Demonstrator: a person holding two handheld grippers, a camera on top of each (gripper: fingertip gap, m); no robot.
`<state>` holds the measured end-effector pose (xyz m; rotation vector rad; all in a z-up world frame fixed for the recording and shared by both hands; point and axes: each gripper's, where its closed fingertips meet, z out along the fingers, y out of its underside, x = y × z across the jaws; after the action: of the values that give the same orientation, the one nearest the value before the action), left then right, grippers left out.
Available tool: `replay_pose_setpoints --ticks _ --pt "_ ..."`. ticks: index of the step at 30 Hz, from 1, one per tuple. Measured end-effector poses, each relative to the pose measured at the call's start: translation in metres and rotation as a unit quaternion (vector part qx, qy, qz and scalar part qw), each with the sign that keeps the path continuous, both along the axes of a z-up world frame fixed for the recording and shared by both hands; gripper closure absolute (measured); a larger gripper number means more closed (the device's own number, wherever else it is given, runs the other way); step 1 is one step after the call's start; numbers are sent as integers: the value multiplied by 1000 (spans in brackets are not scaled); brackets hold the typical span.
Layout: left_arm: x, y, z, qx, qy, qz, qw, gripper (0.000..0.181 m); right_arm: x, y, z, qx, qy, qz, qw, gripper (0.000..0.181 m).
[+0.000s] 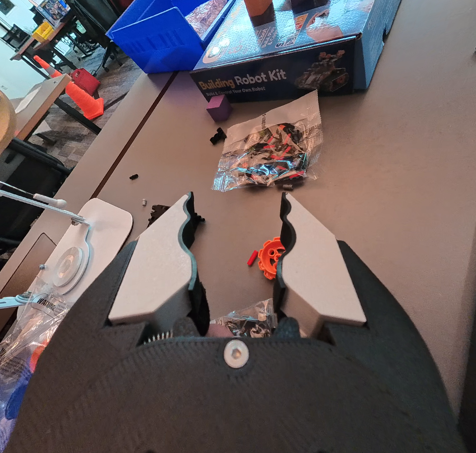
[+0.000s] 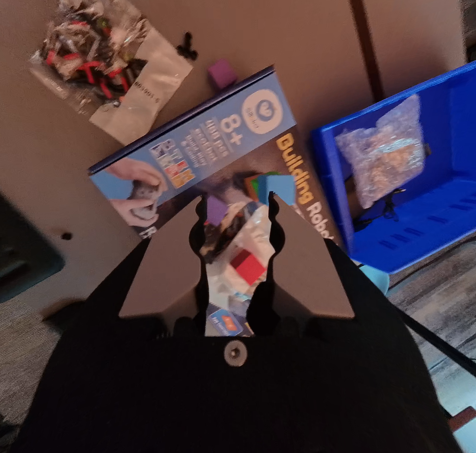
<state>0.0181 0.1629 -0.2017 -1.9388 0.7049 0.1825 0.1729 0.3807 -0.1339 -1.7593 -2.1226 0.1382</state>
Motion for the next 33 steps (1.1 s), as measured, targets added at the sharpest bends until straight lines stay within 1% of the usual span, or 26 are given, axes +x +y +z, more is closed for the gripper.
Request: replay_pose_setpoints --ticks 2,5,6,8,10,12,15,16,18,20,22,24,26,28,31,33 --pt "2 0 0 -1 1 -2 1000 116 13 -16 -15 -17 -24 -11 1000 133" --pt "4 -1 -1 -1 4 -5 1000 116 23 -20 -41 -43 -37 -47 997 132" --pt "4 -1 -1 -1 5 -5 1000 116 24 -21 -50 -53 -37 -60 996 134" --pt "3 -2 -1 0 6 -3 1000 116 28 -15 -65 -60 -45 -91 993 149" --pt "1 -2 0 1 4 0 1000 116 28 -16 -68 -67 -37 -96 992 153" --pt "1 -1 -1 1 2 1 1000 116 29 -18 -57 -59 -29 -82 994 153" --pt "1 0 -1 0 4 0 1000 116 15 -13 -11 -39 30 -61 997 153" --pt "2 0 -1 0 4 0 1000 116 11 -6 4 -24 43 -63 997 153" --pt "1 1 -2 -1 5 0 1000 116 6 11 20 -1 38 -68 997 153" --pt "0 1 -2 -2 6 3 1000 116 2 22 21 -13 23 -71 997 152" --pt "-2 0 -2 -1 5 6 1000 116 2 36 13 -19 3 -82 996 152" --pt "-3 0 -2 -1 2 6 1000 116 -2 39 4 -38 -5 -81 996 152" --pt "-2 0 -3 -3 3 5 1000 116 -1 39 -2 -44 -13 -82 996 145" --pt "0 1 -3 -3 4 1 1000 116 -3 39 4 -37 -1 -82 996 143" --pt "1 1 -3 -3 4 -1 1000 116 -8 38 25 -6 31 -80 996 139" --pt "1 2 -2 -1 3 -1 1000 116 -12 34 33 13 30 -68 997 137"
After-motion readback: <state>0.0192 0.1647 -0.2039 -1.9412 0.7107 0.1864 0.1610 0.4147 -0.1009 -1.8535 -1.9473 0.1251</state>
